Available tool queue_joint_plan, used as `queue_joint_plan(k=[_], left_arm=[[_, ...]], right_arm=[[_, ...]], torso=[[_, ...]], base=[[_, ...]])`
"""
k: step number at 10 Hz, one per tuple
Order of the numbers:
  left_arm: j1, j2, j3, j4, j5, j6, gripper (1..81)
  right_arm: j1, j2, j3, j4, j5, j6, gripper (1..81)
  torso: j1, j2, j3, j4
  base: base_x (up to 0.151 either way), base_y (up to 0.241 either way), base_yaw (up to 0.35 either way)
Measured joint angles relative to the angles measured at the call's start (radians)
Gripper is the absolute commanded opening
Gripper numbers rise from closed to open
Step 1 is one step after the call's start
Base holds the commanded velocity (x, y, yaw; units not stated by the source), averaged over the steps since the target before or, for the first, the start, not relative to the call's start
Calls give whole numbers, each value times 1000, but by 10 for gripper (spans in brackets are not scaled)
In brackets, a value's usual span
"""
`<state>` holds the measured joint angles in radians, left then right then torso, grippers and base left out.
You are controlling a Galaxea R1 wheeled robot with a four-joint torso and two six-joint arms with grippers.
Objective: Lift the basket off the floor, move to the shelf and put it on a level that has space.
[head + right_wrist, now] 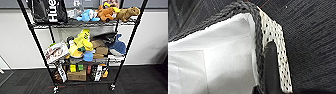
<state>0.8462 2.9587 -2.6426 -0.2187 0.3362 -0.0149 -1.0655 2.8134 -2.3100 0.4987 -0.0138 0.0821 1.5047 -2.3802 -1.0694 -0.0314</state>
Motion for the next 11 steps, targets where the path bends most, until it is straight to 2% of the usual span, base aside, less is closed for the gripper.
queue_joint_plan(k=[2, 5, 9, 11], left_arm=[[1, -24, 42, 0, 32, 0, 10], [11, -106, 208, 0, 41, -1, 10], [14, -249, 413, -11, 22, -13, 10], [30, -291, 481, -29, 8, -13, 10]], right_arm=[[-1, -21, 30, 0, 0, -2, 10], [0, -101, 147, -1, 3, -2, 10], [13, -216, 348, -1, 28, -3, 10], [21, -247, 398, -1, 35, -3, 10]], torso=[[0, 0, 0, 0], [0, 0, 0, 0], [0, 1, 0, 0], [-19, 32, 0, 0]], base=[[0, 0, 0], [0, 0, 0], [0, 0, 0], [0, 0, 0]])
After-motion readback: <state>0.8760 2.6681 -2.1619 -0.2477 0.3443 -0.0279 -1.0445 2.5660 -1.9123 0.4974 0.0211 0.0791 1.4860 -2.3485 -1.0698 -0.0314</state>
